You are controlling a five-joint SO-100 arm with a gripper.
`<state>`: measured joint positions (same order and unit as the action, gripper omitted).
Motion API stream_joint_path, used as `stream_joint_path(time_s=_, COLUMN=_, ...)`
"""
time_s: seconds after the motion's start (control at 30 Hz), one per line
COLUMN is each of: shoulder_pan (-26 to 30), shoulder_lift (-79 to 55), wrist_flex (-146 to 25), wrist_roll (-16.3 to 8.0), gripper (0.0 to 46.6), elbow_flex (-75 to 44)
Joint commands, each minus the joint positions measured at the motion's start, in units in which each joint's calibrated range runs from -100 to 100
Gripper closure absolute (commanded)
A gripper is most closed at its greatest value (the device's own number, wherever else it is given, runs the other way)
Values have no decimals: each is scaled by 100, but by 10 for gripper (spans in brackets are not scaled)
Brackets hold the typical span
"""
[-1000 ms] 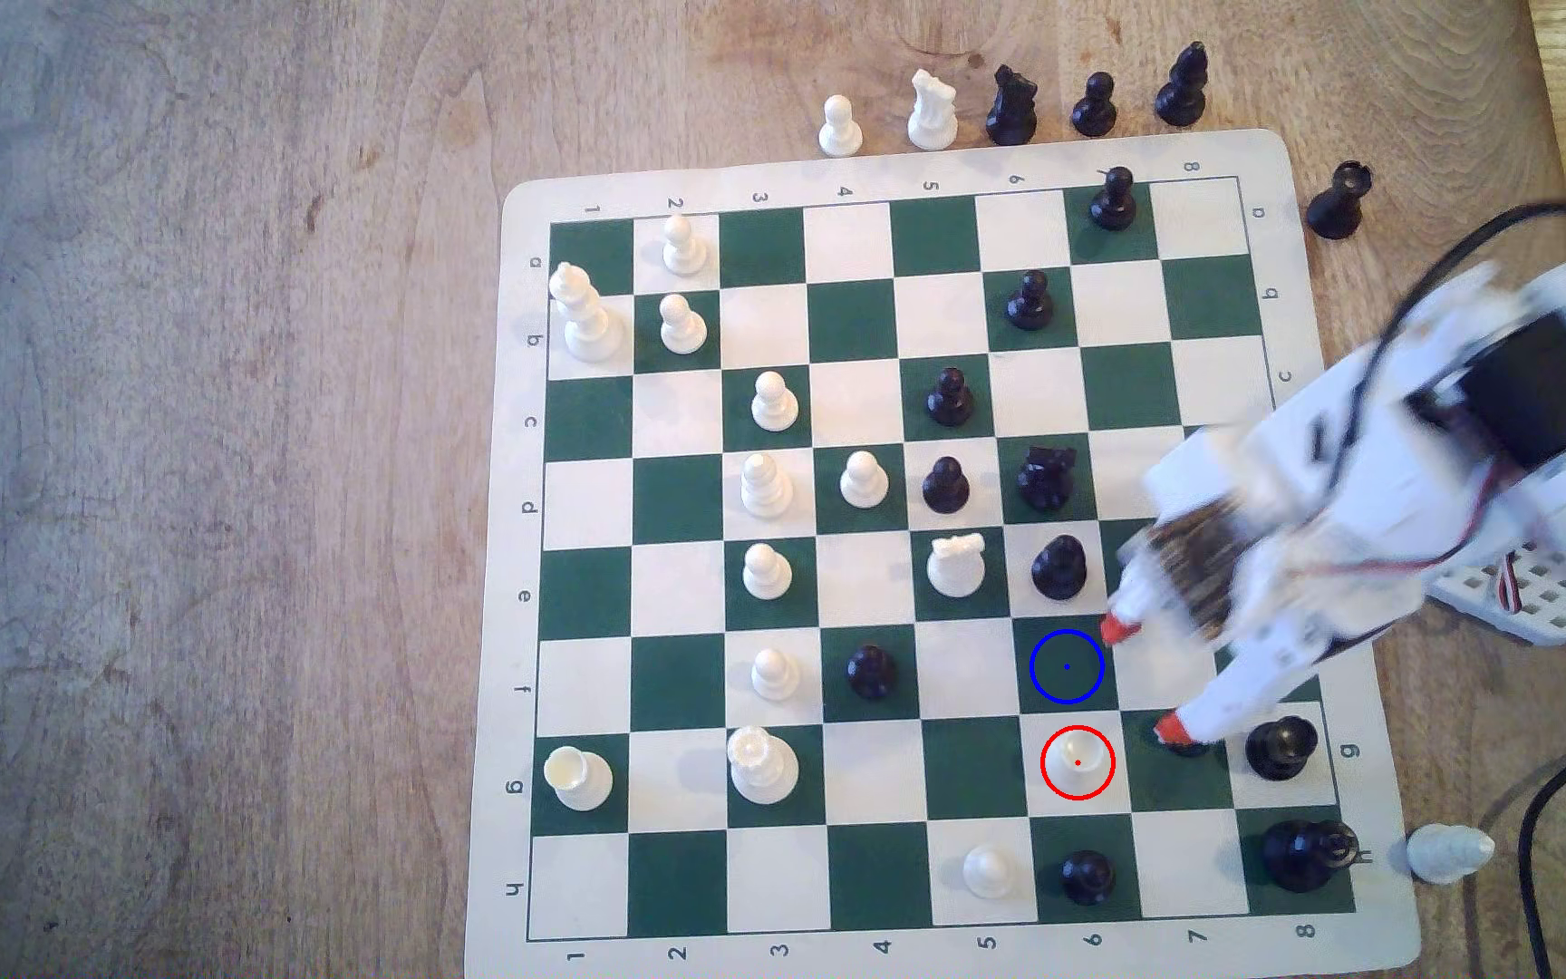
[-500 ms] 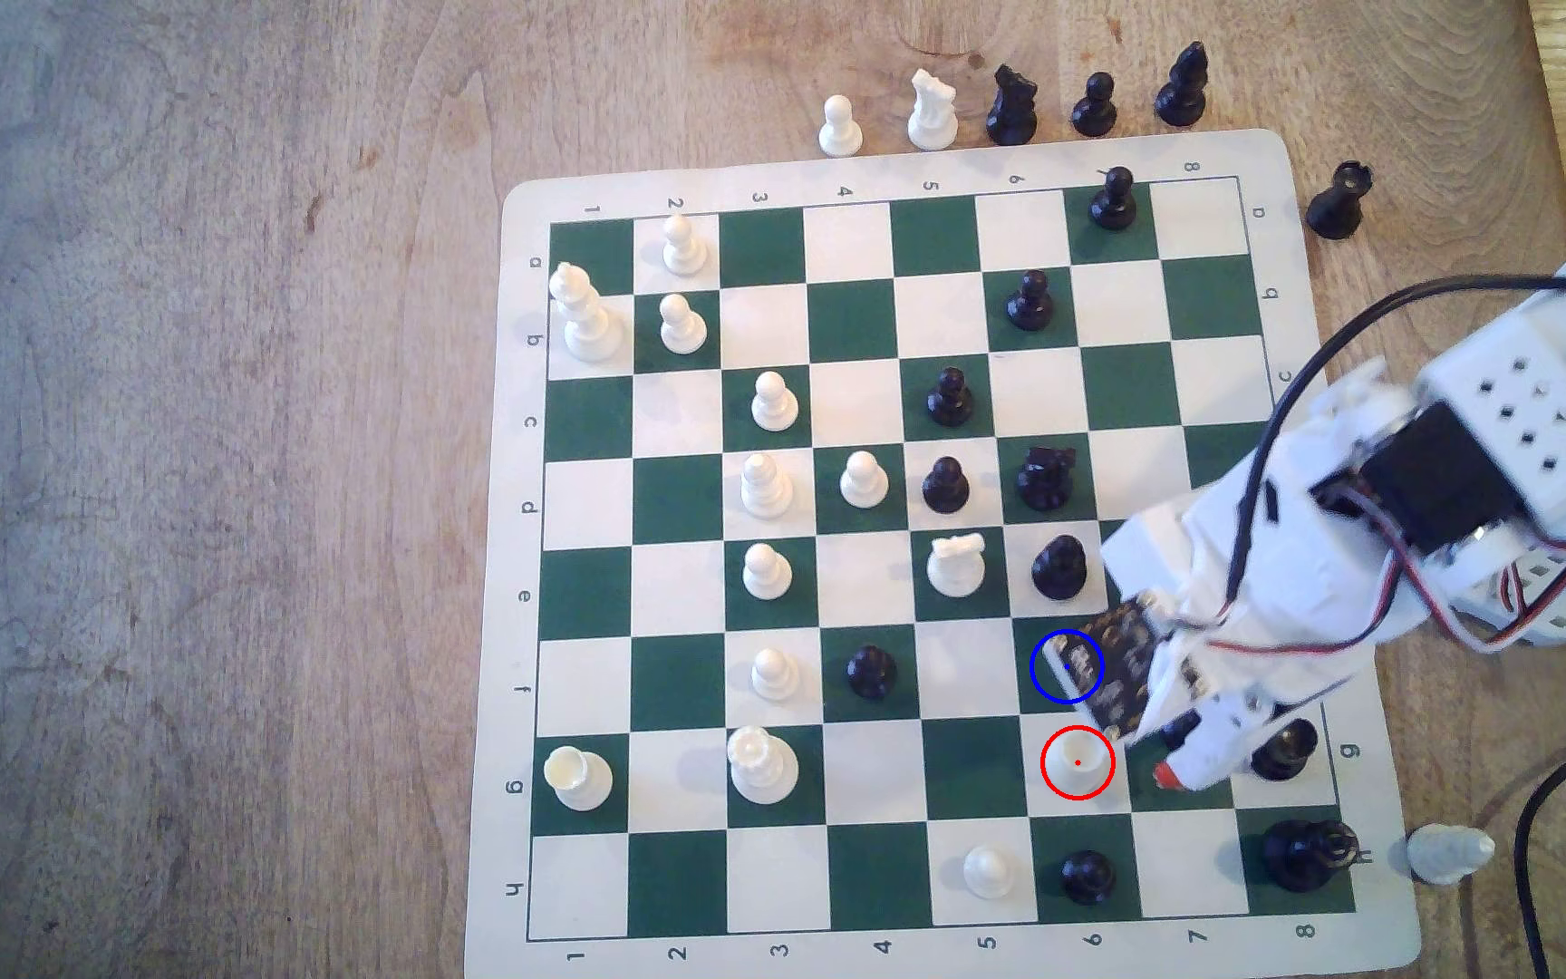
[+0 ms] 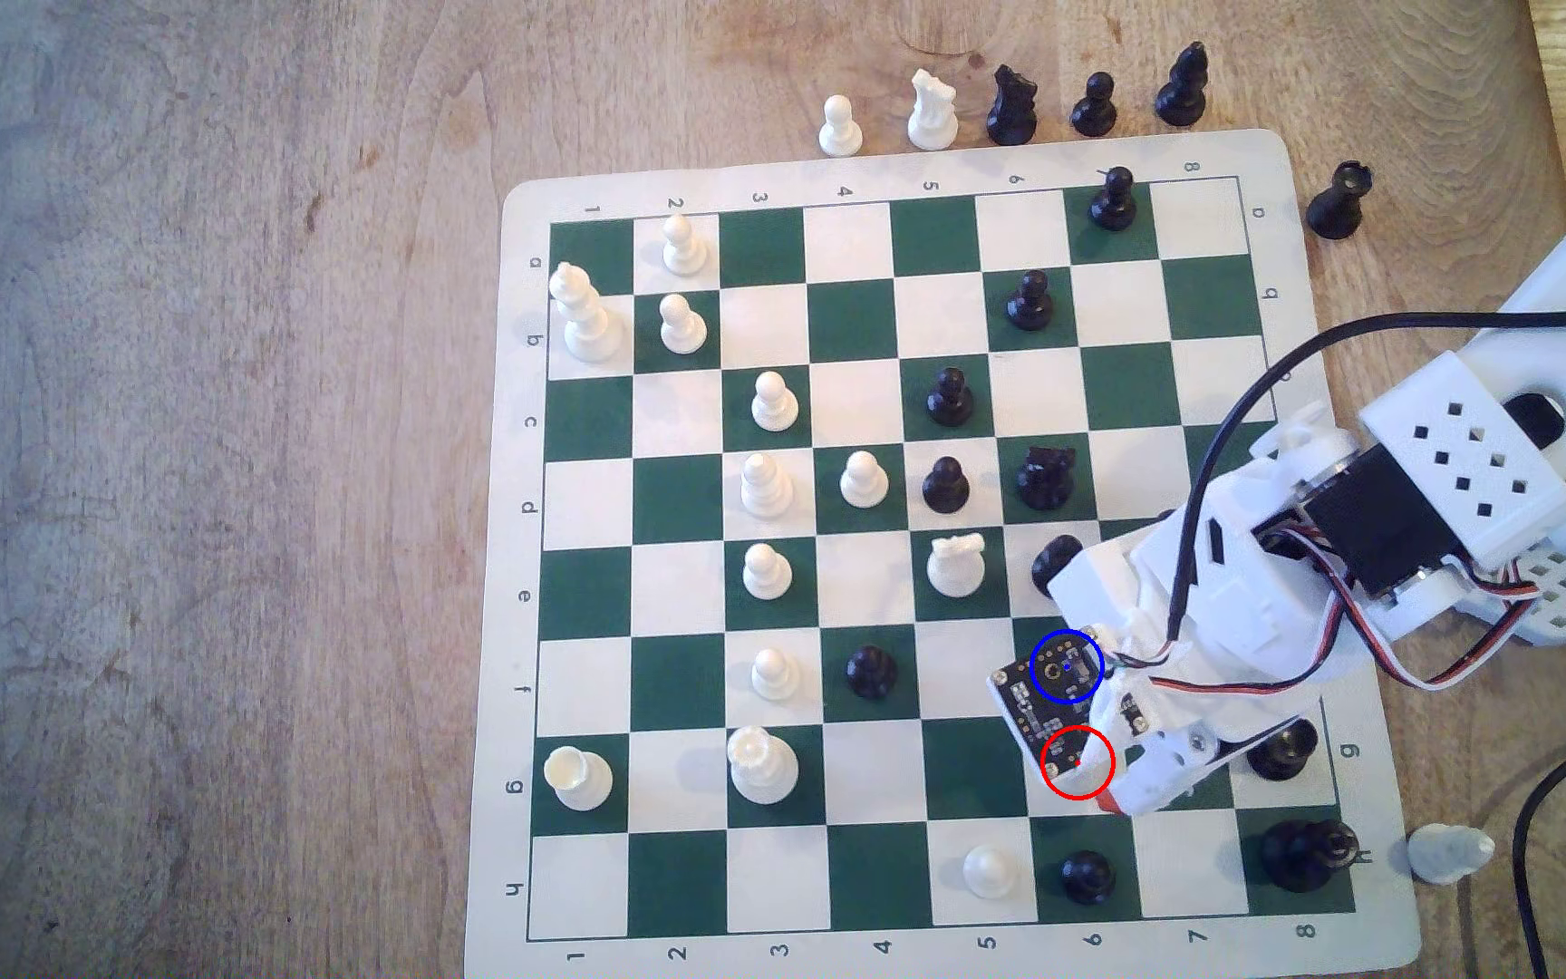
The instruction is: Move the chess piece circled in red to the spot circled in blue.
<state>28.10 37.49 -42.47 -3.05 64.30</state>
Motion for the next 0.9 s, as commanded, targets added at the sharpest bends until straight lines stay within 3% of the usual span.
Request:
stream_joint_path(time_s=0.0, shoulder_pan=-21, shoulder_lift=-142, wrist_flex=111, wrist_roll=-29, gripper=317, elbow_flex=-546)
stream_joint_path(time_s=0.3, shoulder_pan=-21, shoulder_lift=-464, wrist_flex=258, wrist_roll=-29, gripper=332, elbow_flex=-628)
stream_joint_path(time_s=0.47, shoulder_pan=-6, shoulder_lift=-532, wrist_flex=258, wrist_roll=-29, gripper=392, elbow_flex=-718)
stream_joint_path(time_s=0.87, shoulder_pan=-13, shoulder_lift=-48, wrist_flex=-45, wrist_roll=-78, gripper=464, elbow_flex=-773)
